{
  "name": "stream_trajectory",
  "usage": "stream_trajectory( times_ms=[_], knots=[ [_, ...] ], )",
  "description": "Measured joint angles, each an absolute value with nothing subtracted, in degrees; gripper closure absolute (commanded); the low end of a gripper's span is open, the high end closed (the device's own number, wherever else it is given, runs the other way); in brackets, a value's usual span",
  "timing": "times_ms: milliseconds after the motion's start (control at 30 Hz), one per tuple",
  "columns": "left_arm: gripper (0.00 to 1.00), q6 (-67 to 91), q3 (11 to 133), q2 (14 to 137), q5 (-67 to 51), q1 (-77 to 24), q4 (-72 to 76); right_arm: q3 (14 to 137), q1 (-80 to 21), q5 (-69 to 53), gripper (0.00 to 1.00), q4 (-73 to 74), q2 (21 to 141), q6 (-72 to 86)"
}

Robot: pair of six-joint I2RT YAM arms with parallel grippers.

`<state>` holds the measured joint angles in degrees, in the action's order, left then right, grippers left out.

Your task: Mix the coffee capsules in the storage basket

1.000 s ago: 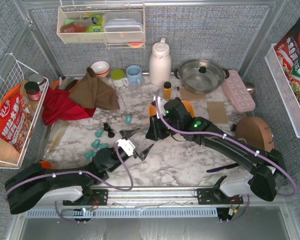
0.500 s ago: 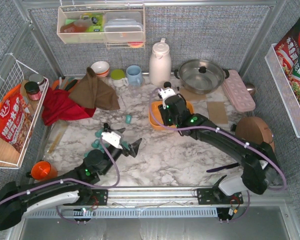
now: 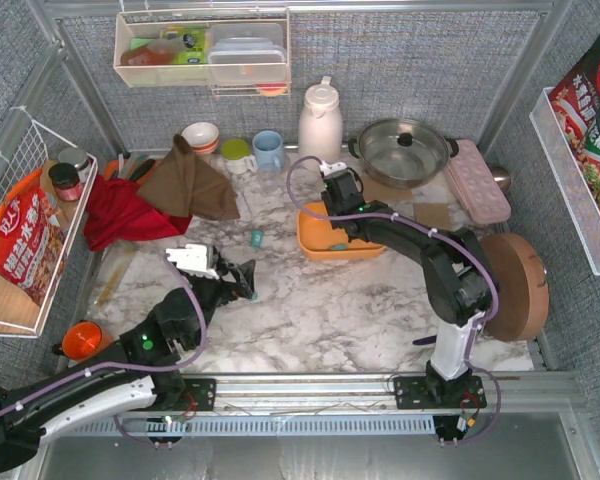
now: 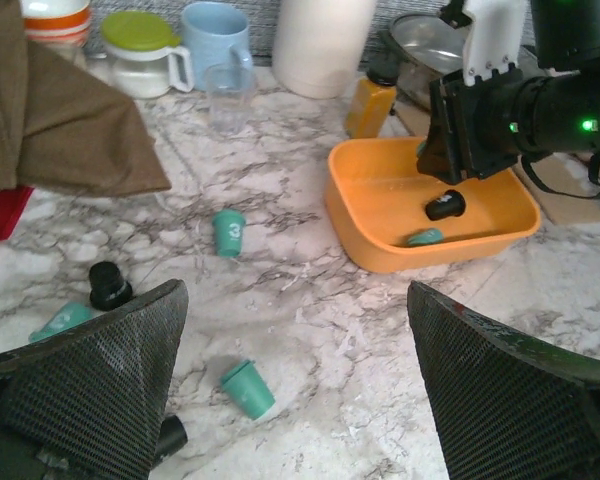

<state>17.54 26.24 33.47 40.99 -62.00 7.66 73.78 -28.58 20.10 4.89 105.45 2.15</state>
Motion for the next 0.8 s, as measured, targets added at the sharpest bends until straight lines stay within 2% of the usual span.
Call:
stream_trajectory(
  times_ms=[200,300,433,533,600,800],
  knots=[
    [0.01,21.63,24.34,31.16,45.71,-62.00,4.51,74.74,-28.47,20.08,0.29,6.74,108.01,4.64],
    [0.01,23.20,23.79,30.57,46.70,-62.00,3.09,74.61,-28.47,20.51,0.19,7.51,107.63,5.96],
    [0.01,25.71,23.81,31.38,47.57,-62.00,1.56,73.17,-28.47,21.56,0.10,8.36,104.38,6.90],
    [0.01,28.64,24.93,33.87,48.07,-62.00,-0.95,71.09,-28.45,23.46,0.07,8.40,99.90,7.64],
    [0.01,31.53,26.33,36.36,48.58,-61.95,-2.92,69.19,-28.45,25.34,0.01,8.43,96.36,8.16],
    [0.01,43.70,32.34,47.29,50.00,-61.41,-12.16,60.88,-26.41,32.60,0.01,8.12,83.96,11.44]
  ],
)
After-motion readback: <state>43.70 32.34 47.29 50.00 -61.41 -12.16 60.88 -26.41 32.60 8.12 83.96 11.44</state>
